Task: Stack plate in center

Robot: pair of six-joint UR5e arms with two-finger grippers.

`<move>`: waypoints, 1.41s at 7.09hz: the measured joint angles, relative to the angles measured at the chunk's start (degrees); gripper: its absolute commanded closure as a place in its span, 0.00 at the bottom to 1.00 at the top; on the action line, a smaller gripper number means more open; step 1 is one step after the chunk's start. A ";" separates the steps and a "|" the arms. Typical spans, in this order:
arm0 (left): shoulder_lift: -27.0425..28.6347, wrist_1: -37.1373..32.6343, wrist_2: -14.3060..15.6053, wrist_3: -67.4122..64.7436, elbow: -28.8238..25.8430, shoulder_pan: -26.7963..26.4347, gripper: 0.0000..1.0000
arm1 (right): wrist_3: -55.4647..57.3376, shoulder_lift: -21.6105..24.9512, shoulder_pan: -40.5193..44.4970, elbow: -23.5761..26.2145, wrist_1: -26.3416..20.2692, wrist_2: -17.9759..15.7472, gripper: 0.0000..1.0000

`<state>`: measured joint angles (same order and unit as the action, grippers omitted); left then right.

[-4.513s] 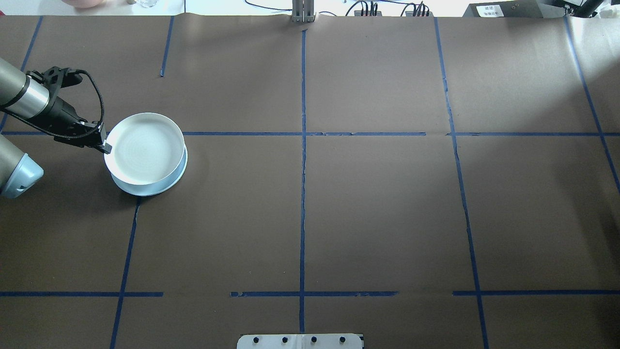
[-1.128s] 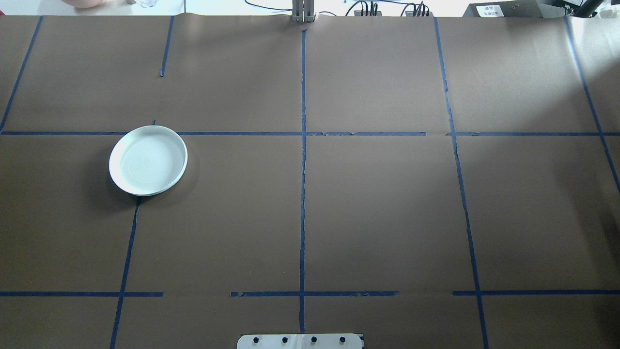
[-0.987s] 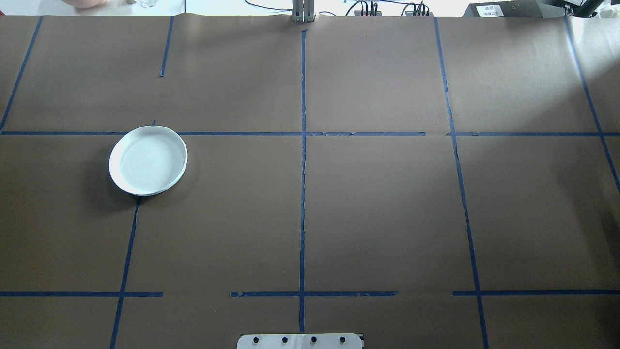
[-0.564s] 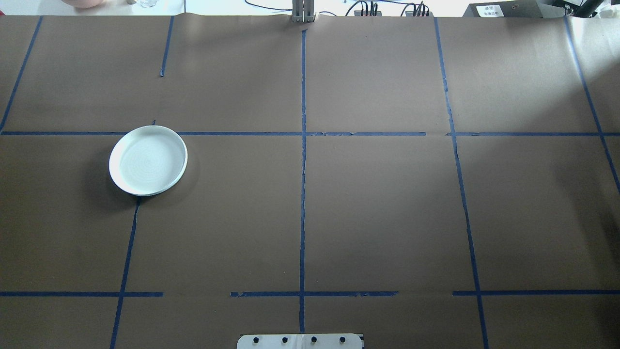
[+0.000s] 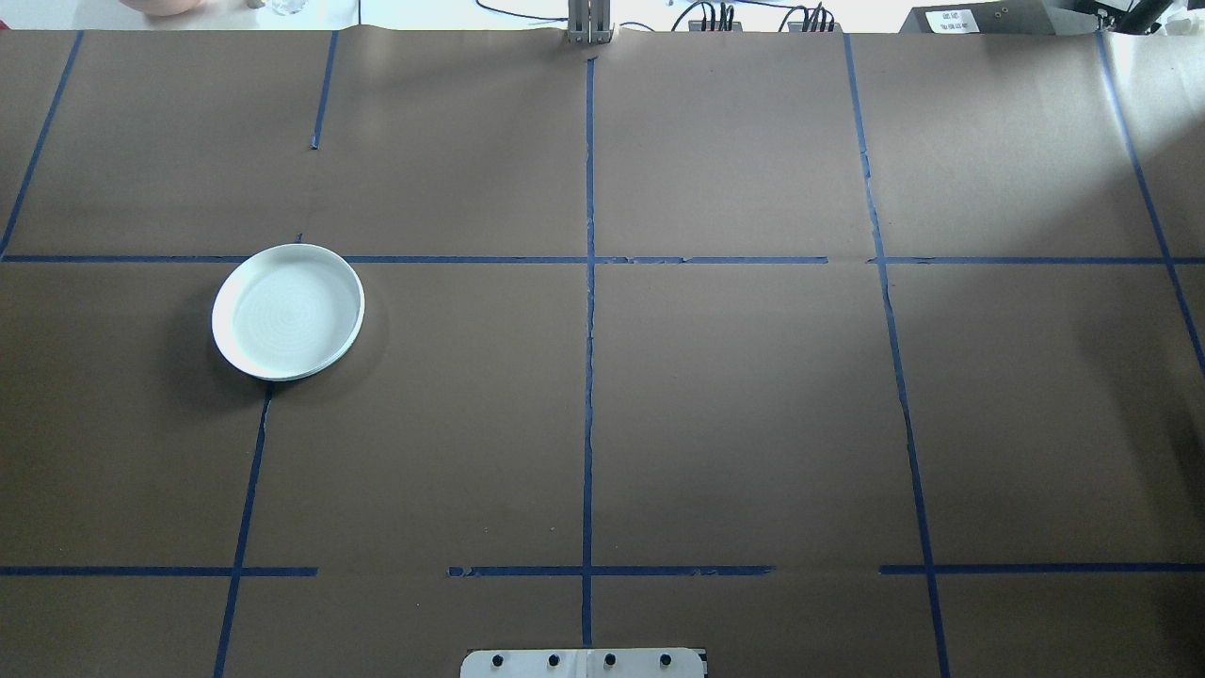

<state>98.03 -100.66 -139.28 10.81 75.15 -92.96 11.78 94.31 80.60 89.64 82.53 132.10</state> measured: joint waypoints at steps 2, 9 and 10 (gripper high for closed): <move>-0.16 0.32 1.24 0.13 0.70 0.05 0.00 | 0.00 0.00 0.01 -0.05 0.00 0.00 0.00; -0.88 0.95 2.77 -0.18 0.75 -0.02 0.00 | 0.00 0.00 0.02 -0.08 0.00 0.00 0.00; -1.29 1.59 2.68 -0.31 0.79 -0.03 0.00 | 0.00 0.00 0.05 -0.07 0.00 0.00 0.00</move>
<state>96.74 -99.07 -136.60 10.50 75.94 -92.99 11.78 94.31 80.64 89.57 82.53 132.10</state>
